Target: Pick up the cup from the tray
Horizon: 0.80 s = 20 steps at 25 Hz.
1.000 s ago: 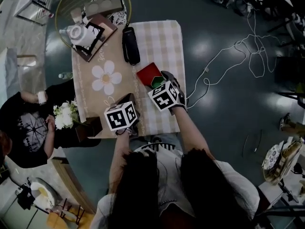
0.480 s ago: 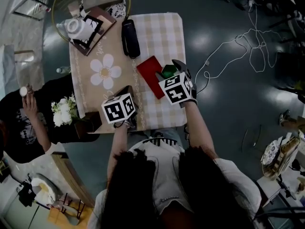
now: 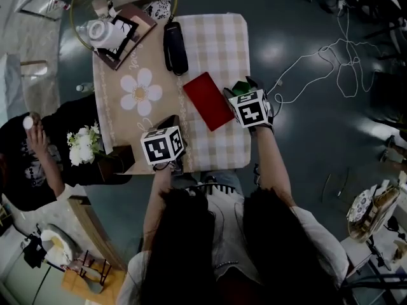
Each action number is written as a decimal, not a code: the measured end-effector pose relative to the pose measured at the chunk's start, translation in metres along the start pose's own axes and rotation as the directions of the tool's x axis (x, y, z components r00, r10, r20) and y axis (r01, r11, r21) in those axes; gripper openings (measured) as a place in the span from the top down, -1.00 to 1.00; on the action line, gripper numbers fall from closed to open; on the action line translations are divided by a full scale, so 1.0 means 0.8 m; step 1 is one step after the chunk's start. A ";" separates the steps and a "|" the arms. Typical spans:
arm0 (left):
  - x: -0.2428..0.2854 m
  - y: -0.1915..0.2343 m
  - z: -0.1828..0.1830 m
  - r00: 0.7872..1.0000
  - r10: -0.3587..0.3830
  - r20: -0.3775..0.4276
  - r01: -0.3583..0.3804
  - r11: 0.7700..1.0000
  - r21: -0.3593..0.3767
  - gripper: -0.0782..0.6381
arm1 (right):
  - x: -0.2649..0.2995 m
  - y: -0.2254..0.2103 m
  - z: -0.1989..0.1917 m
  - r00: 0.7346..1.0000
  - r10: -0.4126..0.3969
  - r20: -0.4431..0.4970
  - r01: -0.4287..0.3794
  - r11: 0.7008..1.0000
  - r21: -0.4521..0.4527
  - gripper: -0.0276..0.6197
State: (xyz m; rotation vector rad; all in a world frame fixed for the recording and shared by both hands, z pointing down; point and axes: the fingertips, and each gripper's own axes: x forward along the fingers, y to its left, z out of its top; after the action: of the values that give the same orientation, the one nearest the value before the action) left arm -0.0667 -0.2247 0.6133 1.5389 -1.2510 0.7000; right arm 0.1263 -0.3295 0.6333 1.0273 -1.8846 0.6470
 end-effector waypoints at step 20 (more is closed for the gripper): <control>0.002 0.017 -0.042 0.999 0.022 -0.045 -0.023 0.999 -0.029 0.76 | -0.012 0.001 0.010 0.992 0.054 0.117 -0.056 0.998 0.008 -0.23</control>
State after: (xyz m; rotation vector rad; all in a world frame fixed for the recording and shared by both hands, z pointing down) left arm -0.0743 -0.1933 0.6306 1.4794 -1.2419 0.7237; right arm 0.1247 -0.3314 0.6208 1.0430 -2.0188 0.6425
